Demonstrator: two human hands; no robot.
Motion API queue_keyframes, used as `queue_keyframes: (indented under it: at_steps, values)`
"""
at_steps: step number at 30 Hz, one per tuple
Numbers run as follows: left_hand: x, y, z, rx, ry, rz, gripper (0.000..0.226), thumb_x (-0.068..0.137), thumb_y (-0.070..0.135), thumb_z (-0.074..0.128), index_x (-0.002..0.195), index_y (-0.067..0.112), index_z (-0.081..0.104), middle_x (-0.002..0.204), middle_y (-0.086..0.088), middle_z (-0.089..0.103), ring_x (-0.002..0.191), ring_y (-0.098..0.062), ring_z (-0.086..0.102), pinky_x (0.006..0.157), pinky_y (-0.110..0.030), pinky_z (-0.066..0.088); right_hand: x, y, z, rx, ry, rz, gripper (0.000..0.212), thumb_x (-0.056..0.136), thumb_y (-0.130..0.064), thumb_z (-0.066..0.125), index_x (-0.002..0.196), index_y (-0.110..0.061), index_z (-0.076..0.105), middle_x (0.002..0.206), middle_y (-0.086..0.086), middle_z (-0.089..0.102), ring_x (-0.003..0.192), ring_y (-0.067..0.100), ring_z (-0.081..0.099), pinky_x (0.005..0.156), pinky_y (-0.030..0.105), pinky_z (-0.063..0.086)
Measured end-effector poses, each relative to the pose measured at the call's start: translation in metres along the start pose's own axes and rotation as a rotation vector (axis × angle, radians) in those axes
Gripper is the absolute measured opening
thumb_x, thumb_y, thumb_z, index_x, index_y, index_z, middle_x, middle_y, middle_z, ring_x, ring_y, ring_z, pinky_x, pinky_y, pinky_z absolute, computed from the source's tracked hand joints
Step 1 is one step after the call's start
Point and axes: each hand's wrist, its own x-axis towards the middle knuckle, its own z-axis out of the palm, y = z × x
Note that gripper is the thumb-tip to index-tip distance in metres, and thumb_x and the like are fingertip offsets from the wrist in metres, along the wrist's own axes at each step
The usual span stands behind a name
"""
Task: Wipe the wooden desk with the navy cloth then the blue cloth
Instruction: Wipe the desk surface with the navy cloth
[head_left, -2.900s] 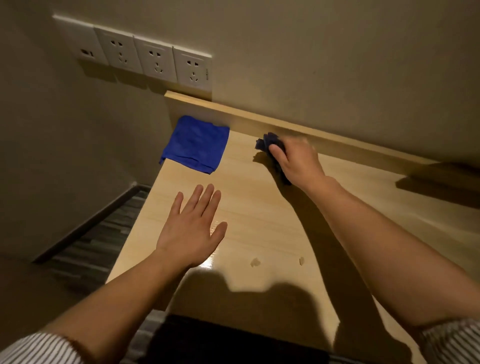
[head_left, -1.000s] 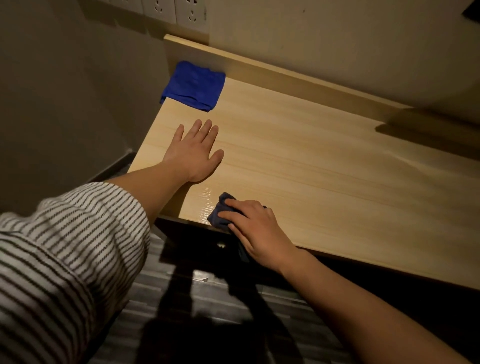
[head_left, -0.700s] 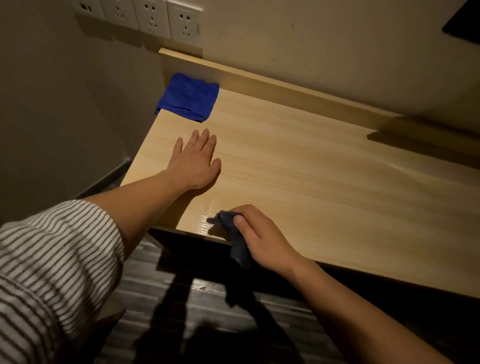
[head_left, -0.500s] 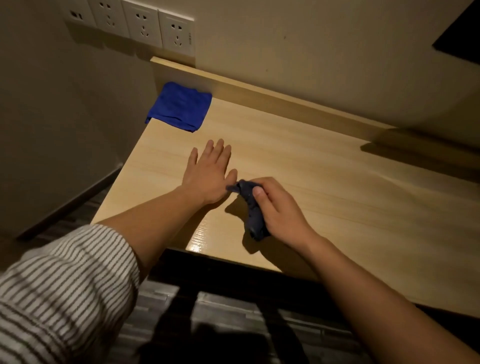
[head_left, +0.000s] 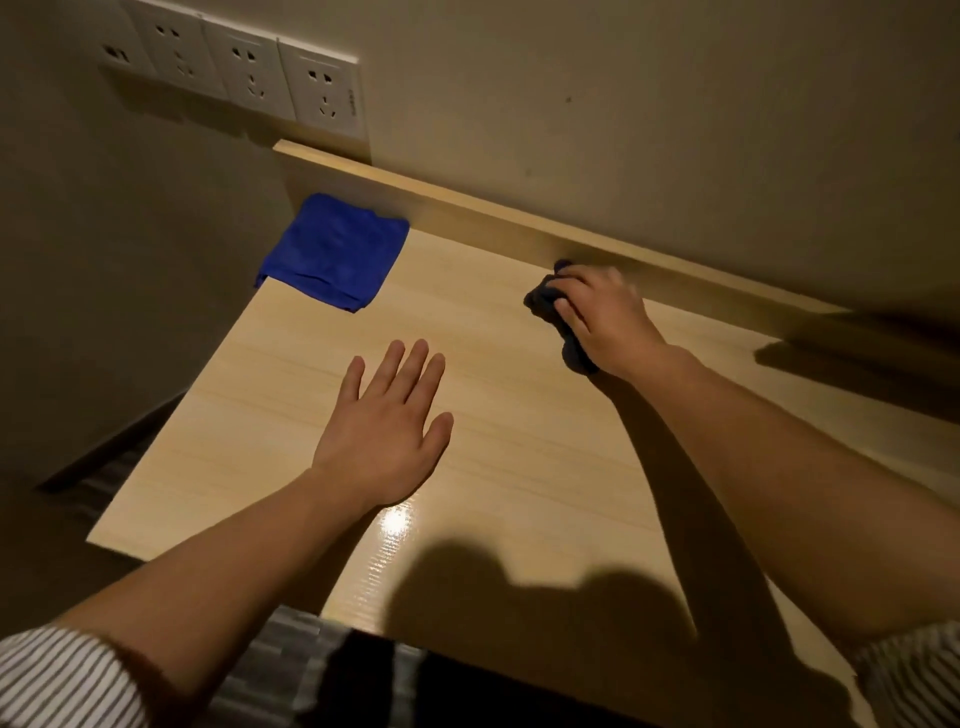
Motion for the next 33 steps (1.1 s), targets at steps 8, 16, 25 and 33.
queue_keyframes:
  at_steps: [8,16,25,33]
  values:
    - [0.000,-0.001,-0.001,0.023,0.003,-0.011,0.073,0.106,0.062,0.004,0.171,0.027,-0.001,0.178,0.004,-0.009,0.163,-0.019,-0.016,0.131,-0.054,-0.004,0.000,0.028,0.020,-0.075,-0.189,-0.104,0.052,0.105,-0.065,0.015,0.157,-0.055,0.016,0.172,-0.013,0.010,0.158,0.019,0.009,0.118,0.056,0.013]
    - [0.001,-0.001,-0.001,0.020,-0.002,-0.010,0.074,0.106,0.064,0.003,0.170,0.028,-0.002,0.178,0.004,-0.007,0.164,-0.019,-0.014,0.131,-0.054,-0.004,-0.047,0.009,0.024,-0.071,-0.223,-0.134,0.052,0.106,-0.063,0.012,0.157,-0.057,0.011,0.171,-0.018,0.007,0.159,0.025,0.000,0.117,0.063,0.005]
    - [0.001,0.002,-0.008,-0.006,-0.026,-0.003,0.075,0.105,0.062,0.004,0.170,0.026,-0.001,0.179,-0.001,-0.006,0.164,-0.023,-0.010,0.129,-0.057,-0.003,-0.141,-0.045,0.038,-0.077,-0.215,-0.116,0.054,0.105,-0.063,0.012,0.159,-0.055,0.013,0.171,-0.020,0.009,0.159,0.023,0.001,0.117,0.064,0.010]
    - [0.000,0.003,-0.011,0.000,-0.030,0.013,0.076,0.104,0.062,0.002,0.170,0.024,0.000,0.179,-0.003,-0.006,0.164,-0.026,-0.010,0.129,-0.059,-0.002,-0.217,-0.101,0.049,-0.032,-0.212,-0.127,0.053,0.107,-0.060,0.016,0.159,-0.053,0.013,0.171,-0.019,0.007,0.159,0.018,-0.002,0.120,0.058,0.008]
